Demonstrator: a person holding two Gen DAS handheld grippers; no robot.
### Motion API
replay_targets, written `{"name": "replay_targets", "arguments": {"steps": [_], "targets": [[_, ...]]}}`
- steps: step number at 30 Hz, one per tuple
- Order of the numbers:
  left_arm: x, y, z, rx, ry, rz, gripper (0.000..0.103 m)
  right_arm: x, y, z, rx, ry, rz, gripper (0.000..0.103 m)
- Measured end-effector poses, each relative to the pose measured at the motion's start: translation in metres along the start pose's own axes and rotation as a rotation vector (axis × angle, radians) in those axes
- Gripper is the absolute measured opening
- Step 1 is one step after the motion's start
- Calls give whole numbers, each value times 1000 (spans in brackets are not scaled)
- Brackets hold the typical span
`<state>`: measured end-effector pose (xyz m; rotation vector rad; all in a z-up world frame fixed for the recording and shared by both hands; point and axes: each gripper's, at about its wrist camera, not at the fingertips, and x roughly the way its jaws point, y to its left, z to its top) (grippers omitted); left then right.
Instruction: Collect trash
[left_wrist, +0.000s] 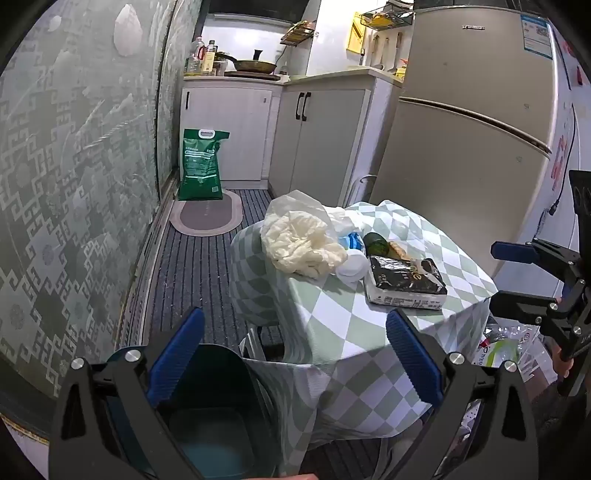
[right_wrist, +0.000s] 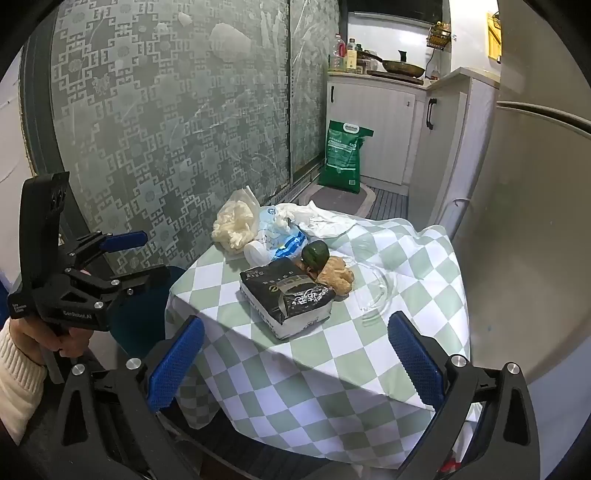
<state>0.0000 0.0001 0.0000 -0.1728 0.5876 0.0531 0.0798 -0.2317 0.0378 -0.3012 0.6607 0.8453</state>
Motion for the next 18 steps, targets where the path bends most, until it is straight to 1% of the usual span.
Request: {"name": "replay_targets", "arguments": {"steps": [10, 11, 18], "targets": [[-1, 0, 3, 12, -7, 11, 100, 1, 1, 0, 0, 7, -6, 101], [-1, 1, 3, 11, -7, 10, 100, -1, 8, -1, -14, 2, -5, 101], [-3, -3, 2, 9, -8, 12, 100, 0, 4, -1, -15, 6, -5, 101]]}}
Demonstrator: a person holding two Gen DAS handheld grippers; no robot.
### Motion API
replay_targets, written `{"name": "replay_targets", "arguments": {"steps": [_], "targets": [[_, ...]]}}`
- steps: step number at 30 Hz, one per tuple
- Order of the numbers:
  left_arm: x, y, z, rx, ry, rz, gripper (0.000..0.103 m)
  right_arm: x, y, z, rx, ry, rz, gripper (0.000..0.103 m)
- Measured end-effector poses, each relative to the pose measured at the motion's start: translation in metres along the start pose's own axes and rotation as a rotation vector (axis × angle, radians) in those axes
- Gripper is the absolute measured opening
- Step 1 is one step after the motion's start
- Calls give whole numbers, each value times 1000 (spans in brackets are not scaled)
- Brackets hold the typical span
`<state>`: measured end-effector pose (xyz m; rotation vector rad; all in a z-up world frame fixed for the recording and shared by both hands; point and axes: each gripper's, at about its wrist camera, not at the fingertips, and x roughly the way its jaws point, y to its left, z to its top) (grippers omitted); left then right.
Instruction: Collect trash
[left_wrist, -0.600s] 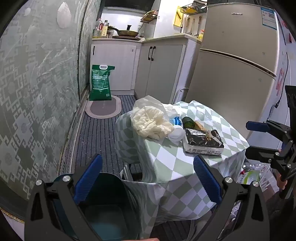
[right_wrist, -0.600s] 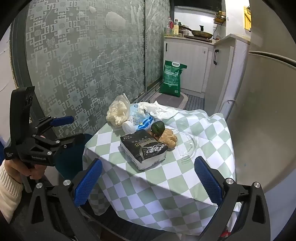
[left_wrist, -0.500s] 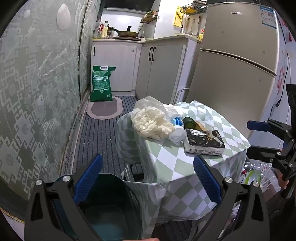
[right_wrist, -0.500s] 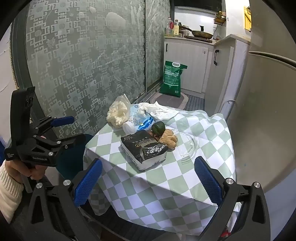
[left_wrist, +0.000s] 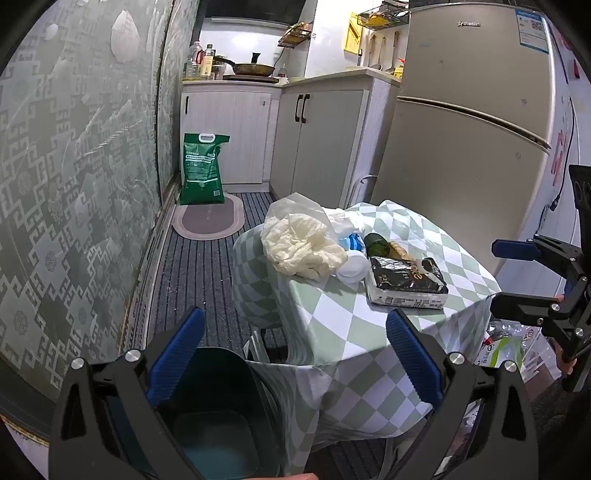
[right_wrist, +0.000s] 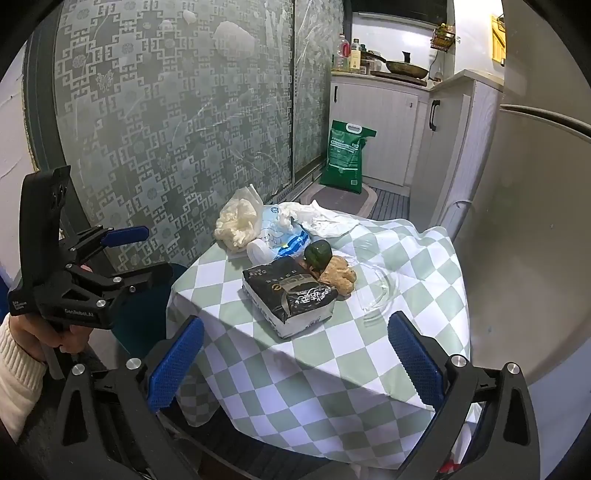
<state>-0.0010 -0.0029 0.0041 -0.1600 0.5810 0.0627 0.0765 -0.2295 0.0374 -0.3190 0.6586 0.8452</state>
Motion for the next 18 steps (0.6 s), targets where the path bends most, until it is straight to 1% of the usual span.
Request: {"name": "replay_targets", "arguments": {"steps": [4, 12, 13, 18], "targets": [[1, 1, -2, 2, 0, -3, 100, 3, -7, -1, 2, -2, 0, 101], [-5, -6, 0, 5, -5, -2, 100, 1, -3, 0, 2, -1, 1, 101], [1, 1, -2, 5, -2, -4, 100, 1, -5, 0, 0, -1, 0, 101], [1, 1, -3, 6, -2, -6, 100, 1, -5, 0, 0, -2, -1, 101]]}}
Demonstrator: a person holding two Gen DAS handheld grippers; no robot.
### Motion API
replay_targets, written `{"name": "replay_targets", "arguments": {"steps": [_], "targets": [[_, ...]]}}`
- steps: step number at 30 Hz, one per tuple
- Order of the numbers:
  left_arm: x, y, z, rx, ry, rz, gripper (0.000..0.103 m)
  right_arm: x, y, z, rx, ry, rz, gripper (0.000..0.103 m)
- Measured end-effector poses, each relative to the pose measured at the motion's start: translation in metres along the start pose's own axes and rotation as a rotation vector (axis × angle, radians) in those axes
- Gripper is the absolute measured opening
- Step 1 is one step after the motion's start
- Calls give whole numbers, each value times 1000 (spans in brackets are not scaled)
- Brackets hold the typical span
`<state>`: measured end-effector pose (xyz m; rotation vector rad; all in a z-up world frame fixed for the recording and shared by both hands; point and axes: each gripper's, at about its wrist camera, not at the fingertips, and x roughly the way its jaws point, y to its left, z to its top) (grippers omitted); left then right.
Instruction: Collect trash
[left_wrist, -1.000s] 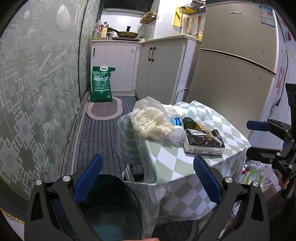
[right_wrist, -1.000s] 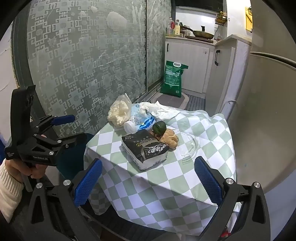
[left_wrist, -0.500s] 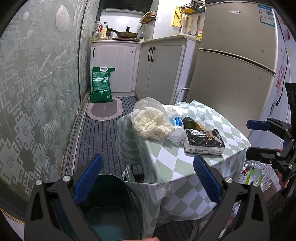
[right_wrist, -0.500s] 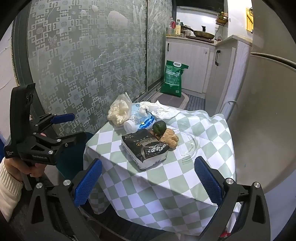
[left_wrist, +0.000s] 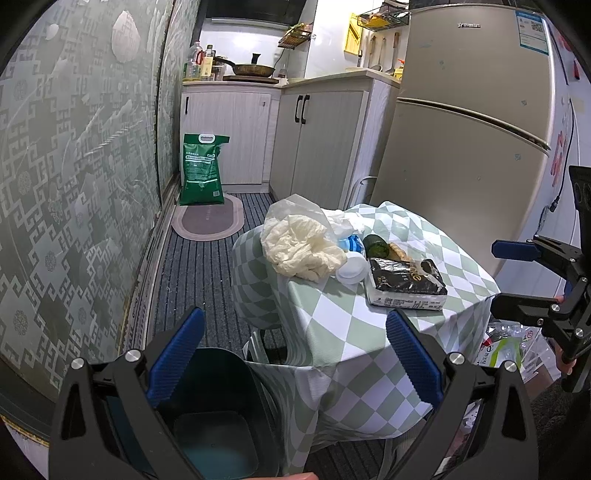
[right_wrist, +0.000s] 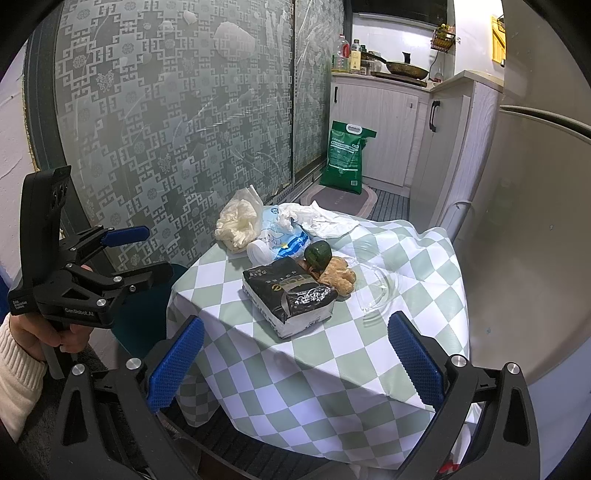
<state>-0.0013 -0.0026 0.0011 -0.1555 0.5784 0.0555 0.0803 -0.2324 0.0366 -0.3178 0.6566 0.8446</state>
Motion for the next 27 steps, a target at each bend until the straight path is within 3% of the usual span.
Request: {"name": "replay_targets", "arguments": {"steps": [27], "targets": [[0, -3, 1, 6, 1, -6, 100, 0, 2, 0, 0, 0, 1, 101]]}}
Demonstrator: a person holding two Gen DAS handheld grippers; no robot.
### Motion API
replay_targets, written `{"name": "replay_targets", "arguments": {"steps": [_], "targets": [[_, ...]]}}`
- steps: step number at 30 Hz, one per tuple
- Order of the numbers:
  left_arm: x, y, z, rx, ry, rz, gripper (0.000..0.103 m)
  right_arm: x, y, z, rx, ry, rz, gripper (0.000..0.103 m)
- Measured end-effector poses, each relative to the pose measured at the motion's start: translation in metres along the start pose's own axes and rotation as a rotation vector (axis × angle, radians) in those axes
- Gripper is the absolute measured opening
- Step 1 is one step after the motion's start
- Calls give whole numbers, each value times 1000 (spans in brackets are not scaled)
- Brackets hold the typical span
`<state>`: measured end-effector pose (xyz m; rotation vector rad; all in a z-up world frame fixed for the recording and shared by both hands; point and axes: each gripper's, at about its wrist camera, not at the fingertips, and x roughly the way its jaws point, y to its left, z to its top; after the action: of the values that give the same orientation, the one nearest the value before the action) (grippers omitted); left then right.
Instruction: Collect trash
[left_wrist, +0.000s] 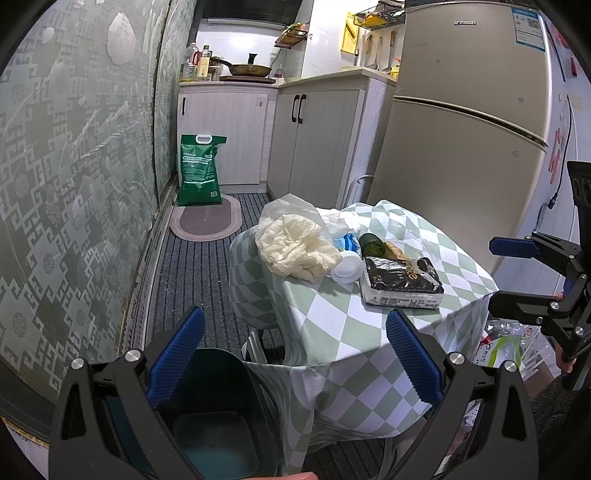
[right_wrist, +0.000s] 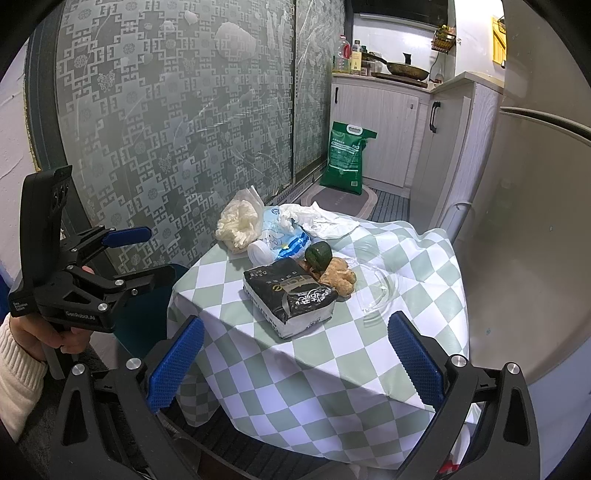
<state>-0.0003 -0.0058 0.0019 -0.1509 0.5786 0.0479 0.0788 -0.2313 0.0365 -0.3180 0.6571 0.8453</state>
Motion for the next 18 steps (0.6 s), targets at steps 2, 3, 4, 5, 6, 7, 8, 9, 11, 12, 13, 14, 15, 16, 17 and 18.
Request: {"name": "replay_targets", "arguments": {"steps": [2, 3, 4, 5, 6, 7, 8, 9, 11, 12, 13, 14, 15, 16, 17, 18], "targets": [[0, 0, 0, -1, 0, 0, 100, 0, 1, 0, 0, 0, -1, 101], [0, 0, 0, -1, -1, 0, 100, 0, 0, 0, -1, -1, -1, 101], [0, 0, 0, 0, -1, 0, 100, 0, 1, 0, 0, -1, 0, 101], [0, 0, 0, 0, -1, 0, 100, 0, 1, 0, 0, -1, 1, 101], [0, 0, 0, 0, -1, -1, 100, 0, 0, 0, -1, -1, -1, 101], [0, -1, 0, 1, -1, -1, 100, 0, 1, 0, 0, -1, -1, 101], [0, -1, 0, 1, -1, -1, 100, 0, 1, 0, 0, -1, 0, 101], [0, -1, 0, 1, 0, 0, 100, 0, 1, 0, 0, -1, 1, 101], [0, -1, 0, 1, -1, -2, 100, 0, 1, 0, 0, 1, 1, 101], [0, -1, 0, 2, -2, -3, 100, 0, 1, -1, -1, 0, 0, 101], [0, -2, 0, 4, -1, -3, 100, 0, 1, 0, -2, 1, -1, 101], [0, -2, 0, 4, -2, -3, 100, 0, 1, -1, 0, 0, 2, 101], [0, -2, 0, 3, -2, -3, 100, 0, 1, -1, 1, 0, 2, 101], [0, -2, 0, 3, -2, -2, 100, 0, 1, -1, 0, -1, 2, 101], [0, -2, 0, 3, -1, -3, 100, 1, 1, -1, 0, -1, 2, 101], [0, -2, 0, 2, -2, -2, 100, 1, 1, -1, 0, 0, 2, 101]]}}
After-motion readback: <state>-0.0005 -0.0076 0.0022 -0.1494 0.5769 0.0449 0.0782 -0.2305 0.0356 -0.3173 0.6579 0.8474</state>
